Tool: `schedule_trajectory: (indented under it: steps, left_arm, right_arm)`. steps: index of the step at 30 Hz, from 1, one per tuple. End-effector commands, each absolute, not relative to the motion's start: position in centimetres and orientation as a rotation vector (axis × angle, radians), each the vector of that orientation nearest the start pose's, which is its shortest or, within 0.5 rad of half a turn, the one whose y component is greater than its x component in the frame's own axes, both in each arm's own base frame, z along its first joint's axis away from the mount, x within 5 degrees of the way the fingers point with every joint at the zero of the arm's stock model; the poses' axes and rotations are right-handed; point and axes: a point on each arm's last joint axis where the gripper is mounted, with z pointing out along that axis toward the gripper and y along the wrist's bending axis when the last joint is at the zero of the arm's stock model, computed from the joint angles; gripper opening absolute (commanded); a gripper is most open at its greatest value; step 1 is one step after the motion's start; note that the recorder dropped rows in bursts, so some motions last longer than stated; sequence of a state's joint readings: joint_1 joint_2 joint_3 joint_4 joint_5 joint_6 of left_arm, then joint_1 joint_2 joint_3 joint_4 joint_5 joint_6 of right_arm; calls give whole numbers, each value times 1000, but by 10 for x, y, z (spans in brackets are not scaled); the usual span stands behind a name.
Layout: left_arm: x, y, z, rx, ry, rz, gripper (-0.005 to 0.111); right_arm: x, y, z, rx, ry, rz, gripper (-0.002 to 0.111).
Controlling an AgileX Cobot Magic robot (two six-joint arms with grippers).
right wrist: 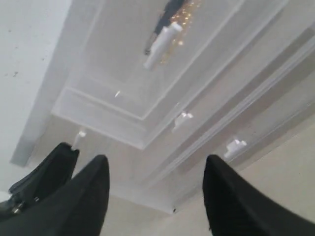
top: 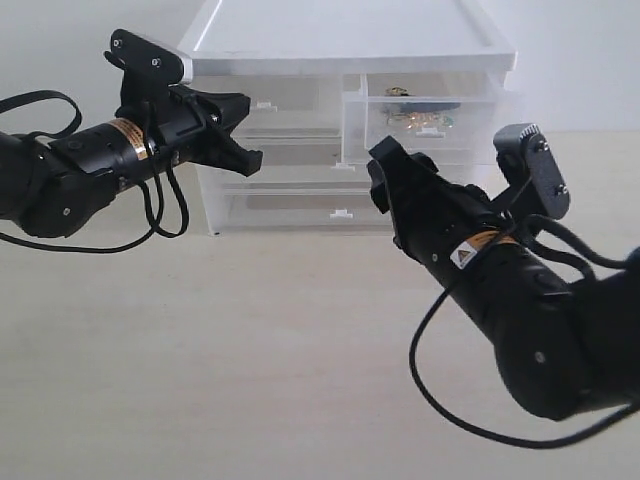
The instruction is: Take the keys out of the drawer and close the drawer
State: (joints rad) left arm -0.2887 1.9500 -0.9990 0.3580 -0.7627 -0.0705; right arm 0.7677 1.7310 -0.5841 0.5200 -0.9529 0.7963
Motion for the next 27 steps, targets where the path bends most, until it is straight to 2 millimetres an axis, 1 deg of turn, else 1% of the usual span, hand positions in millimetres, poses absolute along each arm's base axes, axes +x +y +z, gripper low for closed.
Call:
schedule_trajectory:
  steps: [1, 3, 4, 5, 6, 8, 10, 11, 12, 16, 17, 19, 21, 23, 26, 27]
  left_arm:
    - [397, -130, 190, 451, 1613, -269, 4]
    - [397, -129, 188, 454, 1636, -263, 4]
    - [397, -129, 187, 456, 1649, -260, 4]
    - [397, -129, 185, 459, 1670, -254, 4]
    - [397, -128, 183, 462, 1689, -249, 4]
    - [397, -128, 181, 465, 1711, -243, 4]
    - [397, -128, 181, 465, 1711, -243, 4]
    - [397, -128, 181, 465, 1711, -243, 4]
    - [397, -128, 181, 464, 1709, -244, 4]
    - [396, -128, 181, 465, 1715, -242, 4]
    - [396, -128, 181, 465, 1716, -242, 4]
    - [396, -128, 181, 465, 1716, -242, 4]
    - [396, -128, 181, 465, 1716, -242, 4]
    - [396, -128, 181, 465, 1717, -242, 4]
    - [396, -128, 181, 465, 1717, -242, 4]
    - [396, -128, 181, 465, 1714, -242, 4]
  right_arm:
    - [225, 179, 199, 410, 1705, 1050, 35]
    - [217, 173, 212, 292, 1683, 982, 15]
    - [215, 169, 220, 224, 1672, 920, 6]
    - [213, 165, 227, 152, 1675, 847, 0]
    - [213, 161, 233, 92, 1693, 782, 0]
    - [219, 150, 246, 64, 1762, 690, 0]
    - [227, 139, 256, 1, 1867, 609, 0]
    - [234, 131, 267, -18, 1889, 567, 0]
    - [237, 126, 272, -38, 1921, 543, 0]
    - [258, 107, 306, -115, 1959, 453, 0]
    - [261, 105, 313, -164, 1989, 432, 0]
    - [267, 99, 329, -218, 1999, 399, 0]
    - [271, 93, 345, -310, 1978, 336, 0]
    - [273, 90, 359, -473, 1941, 241, 0]
    - [267, 94, 373, -847, 1878, 84, 0]
    - [266, 94, 379, -939, 1845, 37, 0]
